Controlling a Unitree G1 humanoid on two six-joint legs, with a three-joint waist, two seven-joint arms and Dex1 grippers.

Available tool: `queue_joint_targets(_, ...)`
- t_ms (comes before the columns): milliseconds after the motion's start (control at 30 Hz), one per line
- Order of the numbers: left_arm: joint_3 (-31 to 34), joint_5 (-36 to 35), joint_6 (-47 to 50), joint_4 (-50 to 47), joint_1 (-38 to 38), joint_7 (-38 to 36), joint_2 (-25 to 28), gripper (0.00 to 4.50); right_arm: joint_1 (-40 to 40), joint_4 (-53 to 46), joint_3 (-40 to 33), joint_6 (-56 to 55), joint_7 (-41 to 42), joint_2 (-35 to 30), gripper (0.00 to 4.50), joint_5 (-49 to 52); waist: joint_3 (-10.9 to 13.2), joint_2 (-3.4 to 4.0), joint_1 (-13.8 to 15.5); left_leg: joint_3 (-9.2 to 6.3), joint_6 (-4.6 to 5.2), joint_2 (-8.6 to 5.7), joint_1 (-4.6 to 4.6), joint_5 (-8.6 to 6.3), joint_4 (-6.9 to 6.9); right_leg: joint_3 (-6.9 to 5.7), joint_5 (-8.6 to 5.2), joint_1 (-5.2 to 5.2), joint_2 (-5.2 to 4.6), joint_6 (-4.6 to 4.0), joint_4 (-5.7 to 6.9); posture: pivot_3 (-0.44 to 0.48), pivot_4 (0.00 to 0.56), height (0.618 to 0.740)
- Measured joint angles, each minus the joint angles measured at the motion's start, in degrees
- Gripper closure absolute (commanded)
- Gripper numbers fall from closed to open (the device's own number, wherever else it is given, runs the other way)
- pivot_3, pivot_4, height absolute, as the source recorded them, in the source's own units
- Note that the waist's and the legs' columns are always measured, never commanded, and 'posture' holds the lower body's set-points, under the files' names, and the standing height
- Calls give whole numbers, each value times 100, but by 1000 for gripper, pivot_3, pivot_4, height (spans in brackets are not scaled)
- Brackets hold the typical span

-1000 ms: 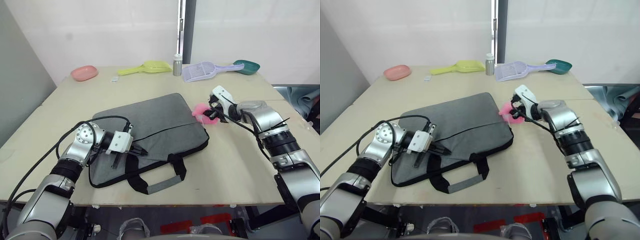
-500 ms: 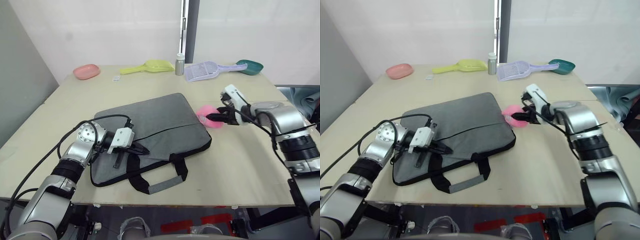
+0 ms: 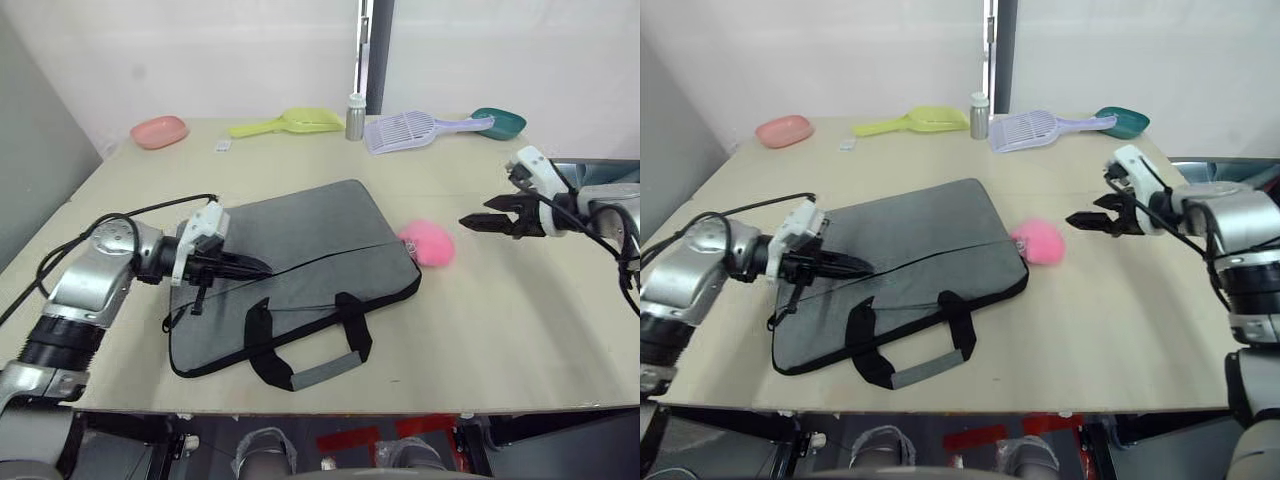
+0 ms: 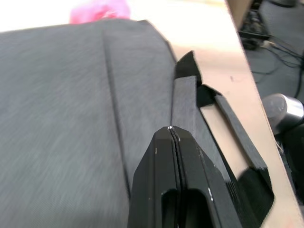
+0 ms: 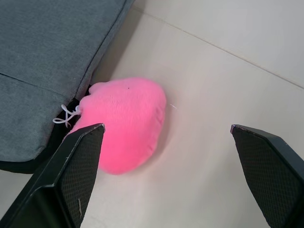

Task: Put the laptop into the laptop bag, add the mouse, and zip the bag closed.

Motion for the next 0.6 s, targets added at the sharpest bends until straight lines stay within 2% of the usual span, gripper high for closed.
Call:
queue_joint_targets(33,185,-118,193,-122,116,157,58,4500,144,-120,-101,-53,139,-152,48,81,7,-5,9,-2,1,0,-3,-2,2,-1,0,-1,0,0,0,0,150,740)
queue_joint_targets(100,488,-170,380,-197,319,344,232,3970,403,-229,-220,-145,320,-373,0,190,12,-14,33,-9,5,1,-3,-3,7,-6,0,4,0,0,1,0,150,740)
queue_joint_targets(233,1080,-211,443,-235,768,574,546,2572,1248,-460,-703,-395,825,-692,0,506,17,-23,52,-11,13,1,-8,-12,24,-5,2,5,-3,2,6,0,150,740)
queue_joint_targets(267,1109,-209,440,-238,802,579,579,2504,1300,-472,-748,-407,855,-708,0,526,17,-23,52,-11,13,1,-8,-12,25,-5,2,5,-3,2,6,0,150,740)
queue_joint_targets(300,1218,-188,440,-223,890,587,659,1850,1409,-474,-845,-417,950,-782,0,551,17,-23,47,-11,17,0,-8,-12,36,-2,3,5,-5,5,16,0,150,740)
queue_joint_targets(333,1283,-183,437,-245,947,587,704,1654,1500,-528,-997,-461,1024,-790,0,626,18,-24,45,-12,16,0,-7,-13,45,-1,4,5,-5,4,26,0,150,740)
queue_joint_targets(400,1910,-114,587,-14,1615,580,1206,842,2140,-576,-1601,-563,1332,-988,0,822,31,-43,4,-13,15,2,-5,-15,47,0,4,4,-4,4,28,0,150,740)
queue_joint_targets(467,2382,-148,885,90,1851,572,1496,198,2288,-526,-1906,-592,1417,-996,0,942,36,-51,-12,-14,13,2,-4,-19,58,1,4,7,-5,4,31,0,150,740)
queue_joint_targets(600,3303,-323,1633,73,2550,369,1927,198,2492,-398,-2173,-653,1521,-1117,0,1011,38,-54,-14,-11,16,-4,-2,-24,64,6,4,11,-12,3,29,0,150,740)
